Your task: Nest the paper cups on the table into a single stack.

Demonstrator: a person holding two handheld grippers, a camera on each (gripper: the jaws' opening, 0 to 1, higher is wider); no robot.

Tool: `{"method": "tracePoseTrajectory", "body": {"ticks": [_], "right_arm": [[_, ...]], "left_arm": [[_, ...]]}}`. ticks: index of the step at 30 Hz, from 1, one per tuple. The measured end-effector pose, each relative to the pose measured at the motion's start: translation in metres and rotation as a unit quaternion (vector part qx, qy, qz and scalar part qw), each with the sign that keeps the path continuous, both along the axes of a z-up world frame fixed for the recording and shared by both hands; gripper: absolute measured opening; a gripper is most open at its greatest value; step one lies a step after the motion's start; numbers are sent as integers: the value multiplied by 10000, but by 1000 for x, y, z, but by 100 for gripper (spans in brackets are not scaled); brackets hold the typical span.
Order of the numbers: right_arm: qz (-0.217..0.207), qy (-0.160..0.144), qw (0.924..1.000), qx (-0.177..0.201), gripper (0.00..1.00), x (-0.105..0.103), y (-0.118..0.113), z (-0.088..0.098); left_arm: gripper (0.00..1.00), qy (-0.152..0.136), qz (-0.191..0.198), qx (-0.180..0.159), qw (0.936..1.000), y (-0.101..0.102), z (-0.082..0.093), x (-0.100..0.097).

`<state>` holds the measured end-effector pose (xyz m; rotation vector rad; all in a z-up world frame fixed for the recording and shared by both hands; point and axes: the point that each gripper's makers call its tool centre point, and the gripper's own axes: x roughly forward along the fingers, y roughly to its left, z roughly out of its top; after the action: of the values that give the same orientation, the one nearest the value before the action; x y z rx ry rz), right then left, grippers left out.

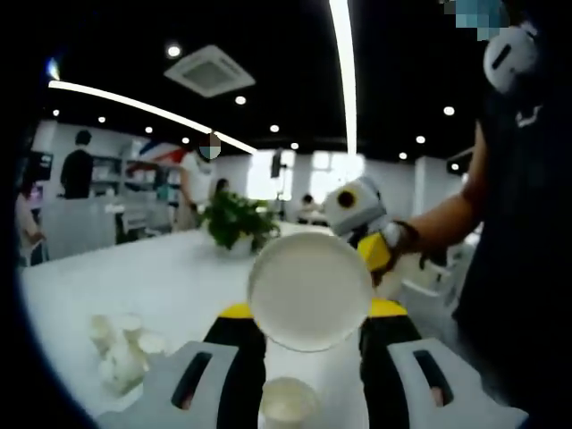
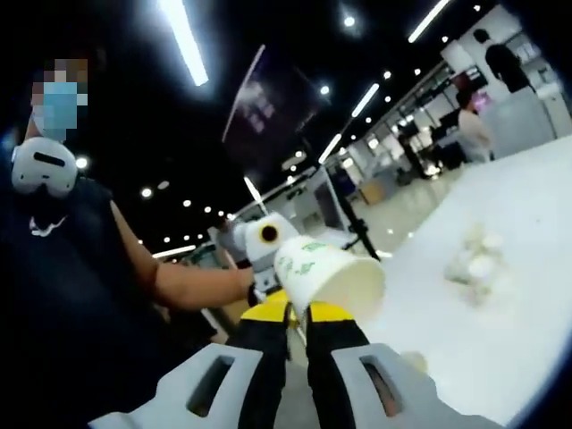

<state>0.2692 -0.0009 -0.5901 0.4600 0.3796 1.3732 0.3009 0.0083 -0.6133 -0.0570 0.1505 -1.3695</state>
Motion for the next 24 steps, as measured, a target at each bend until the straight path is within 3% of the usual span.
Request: {"method": "tracePoseTrajectory", "body": {"ticks": [7,10,16,24], "right_arm": [[42,-162,9999,44,0,-1,1,9],[0,-190,9998,-76,0,0,0,10],[-160,-544,9969,-540,0,7,-4,16],[-98,-749,9912,-1089,0,10,-6,25]], "left_arm": [[44,118,46,-1,9999,1,-2,1],[53,298,159,80,9994,2,-5,5],[82,379,691,732,9942,14,-27,21],[92,218,879,1361,9866,34,-49,18]]}}
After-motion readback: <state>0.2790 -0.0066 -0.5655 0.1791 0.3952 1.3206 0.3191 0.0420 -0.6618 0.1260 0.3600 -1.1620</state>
